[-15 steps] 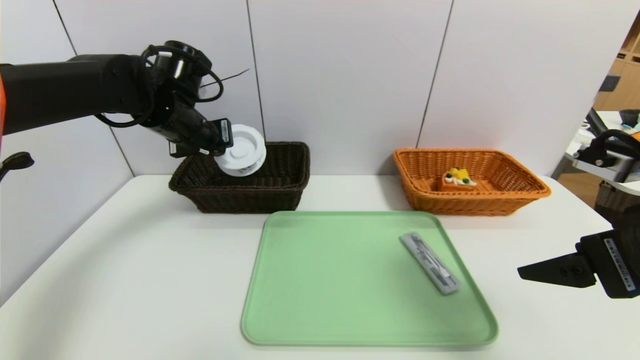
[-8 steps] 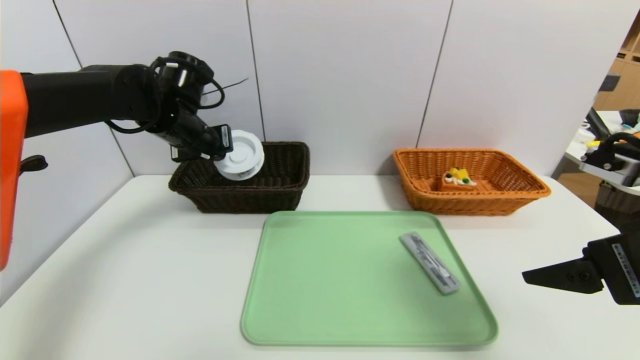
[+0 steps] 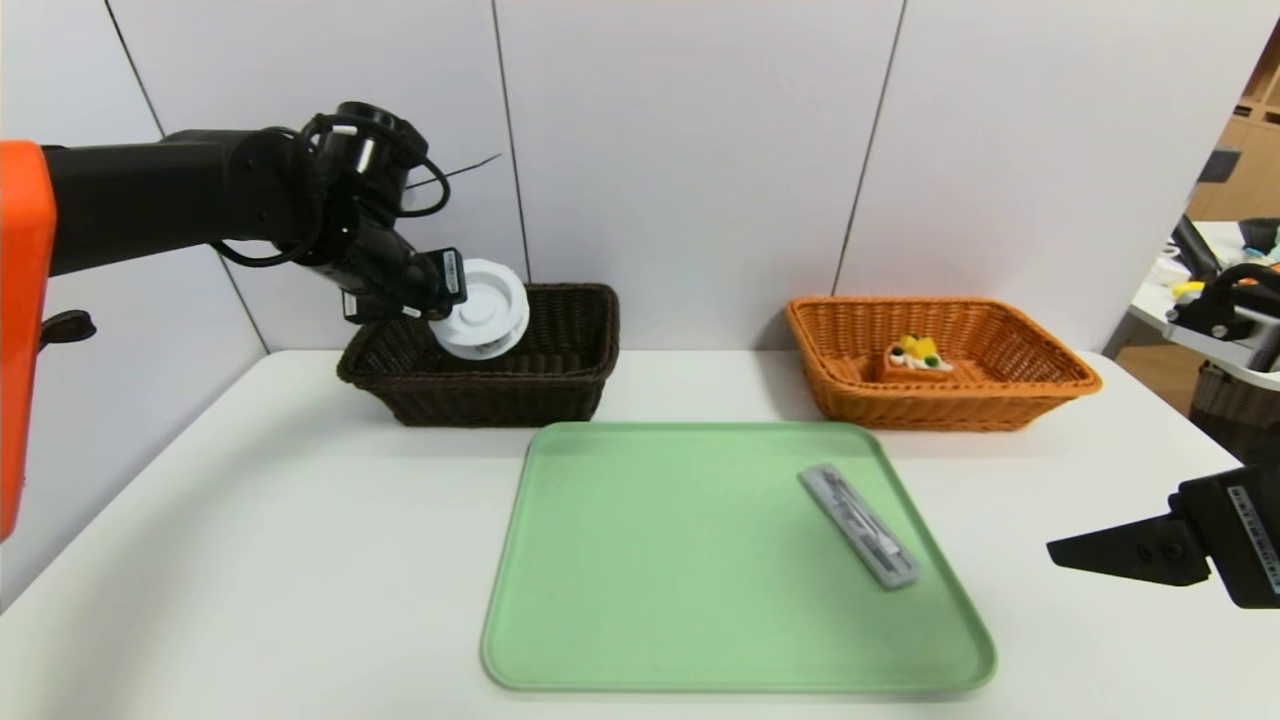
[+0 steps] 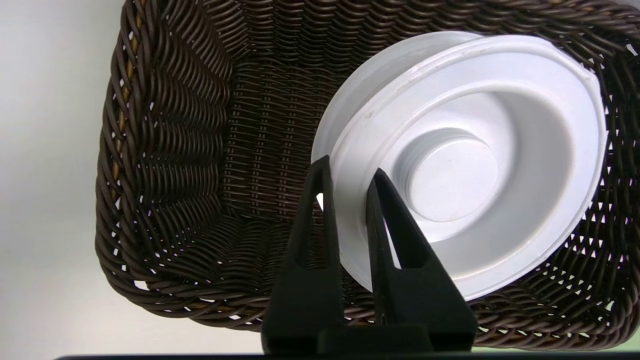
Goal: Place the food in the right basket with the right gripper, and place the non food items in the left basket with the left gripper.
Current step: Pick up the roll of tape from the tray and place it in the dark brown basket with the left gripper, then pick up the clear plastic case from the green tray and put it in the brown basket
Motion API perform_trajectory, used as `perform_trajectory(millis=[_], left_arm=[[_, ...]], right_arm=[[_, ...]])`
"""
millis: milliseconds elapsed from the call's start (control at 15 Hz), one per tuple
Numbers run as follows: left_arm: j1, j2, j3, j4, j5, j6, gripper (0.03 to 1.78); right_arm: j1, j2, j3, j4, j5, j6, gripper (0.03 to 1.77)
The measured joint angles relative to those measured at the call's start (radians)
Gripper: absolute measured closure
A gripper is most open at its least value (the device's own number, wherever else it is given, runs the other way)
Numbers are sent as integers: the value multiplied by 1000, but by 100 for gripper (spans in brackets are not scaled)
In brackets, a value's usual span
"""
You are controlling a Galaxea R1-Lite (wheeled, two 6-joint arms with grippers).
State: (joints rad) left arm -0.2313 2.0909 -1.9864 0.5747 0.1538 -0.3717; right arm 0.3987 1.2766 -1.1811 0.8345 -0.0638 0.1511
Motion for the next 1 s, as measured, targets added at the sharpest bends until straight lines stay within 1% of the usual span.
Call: perform_trajectory(millis=[67,267,400,533,733,867,1000], left_arm=[[0,0,0,9,3,1,152],[-2,0,0,9,29,1,105],[-3,0,0,8,29,3,84],[-4,0,0,8,29,3,67],[-6,-11,0,15,28,3,49],[-14,-27,0,24,27,2,40],[-37,-57,0,73,29,-5,34]], right_arm=[[0,0,0,0,0,0,10],[-1,1,0,0,0,0,10],[-3,1,0,0,0,-1,10],[-3,1,0,0,0,-2,10],[-3,0,0,0,0,-1,10],[-3,0,-3,-1,0,0,10],[-3,1,-15,-3,-1,-1,10]])
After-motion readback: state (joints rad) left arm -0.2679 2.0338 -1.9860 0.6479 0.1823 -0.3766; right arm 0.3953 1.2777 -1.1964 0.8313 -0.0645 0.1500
